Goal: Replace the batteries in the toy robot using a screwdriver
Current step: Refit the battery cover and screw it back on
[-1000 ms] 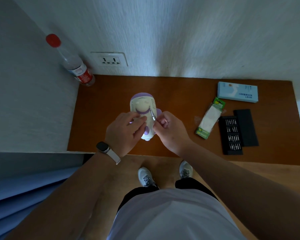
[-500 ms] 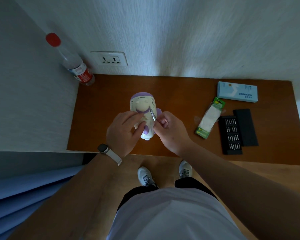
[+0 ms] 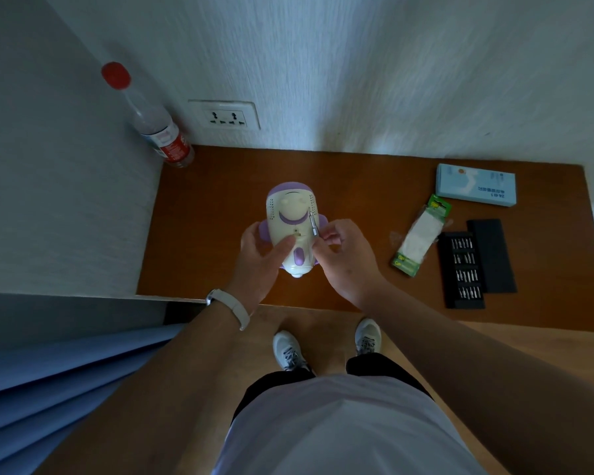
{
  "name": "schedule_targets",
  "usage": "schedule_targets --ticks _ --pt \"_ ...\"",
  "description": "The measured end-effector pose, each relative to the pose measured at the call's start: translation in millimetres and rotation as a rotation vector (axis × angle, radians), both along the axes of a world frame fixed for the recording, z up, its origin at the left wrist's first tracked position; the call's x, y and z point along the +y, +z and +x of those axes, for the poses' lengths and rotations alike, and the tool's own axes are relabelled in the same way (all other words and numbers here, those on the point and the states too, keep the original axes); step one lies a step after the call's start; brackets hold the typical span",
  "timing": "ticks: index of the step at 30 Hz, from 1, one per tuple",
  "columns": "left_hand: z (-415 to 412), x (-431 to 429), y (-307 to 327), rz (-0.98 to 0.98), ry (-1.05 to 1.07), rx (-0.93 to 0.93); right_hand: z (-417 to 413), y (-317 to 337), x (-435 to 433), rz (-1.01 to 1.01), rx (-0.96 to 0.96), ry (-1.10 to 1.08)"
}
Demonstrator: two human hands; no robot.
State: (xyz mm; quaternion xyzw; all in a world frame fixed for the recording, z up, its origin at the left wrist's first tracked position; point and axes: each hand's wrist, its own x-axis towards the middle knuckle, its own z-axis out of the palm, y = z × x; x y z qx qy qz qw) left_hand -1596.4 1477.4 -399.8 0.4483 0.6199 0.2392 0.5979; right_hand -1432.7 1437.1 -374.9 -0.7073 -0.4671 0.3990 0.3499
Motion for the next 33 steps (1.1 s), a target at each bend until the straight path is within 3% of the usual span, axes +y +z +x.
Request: schedule_targets --ticks 5,10,25,33 --pt "6.2 2.5 1.8 -0.040 0.095 -0.184 4.1 -1.5 0.1 -0.070 0.018 -0.006" --pt "8.0 3.3 1.0 0.095 -0.042 -0.163 5.2 -1.0 -0.9 -0.086 0.005 0.002" --pt "10.1 0.1 10.3 0.101 0.037 -0.221 -3.4 17.2 -4.1 -0.118 -0.038 0.008" --pt "-2.5 -7.0 57.4 0.237 0.066 -0.276 -10.9 65.6 -17.1 0.016 -0.025 0.044"
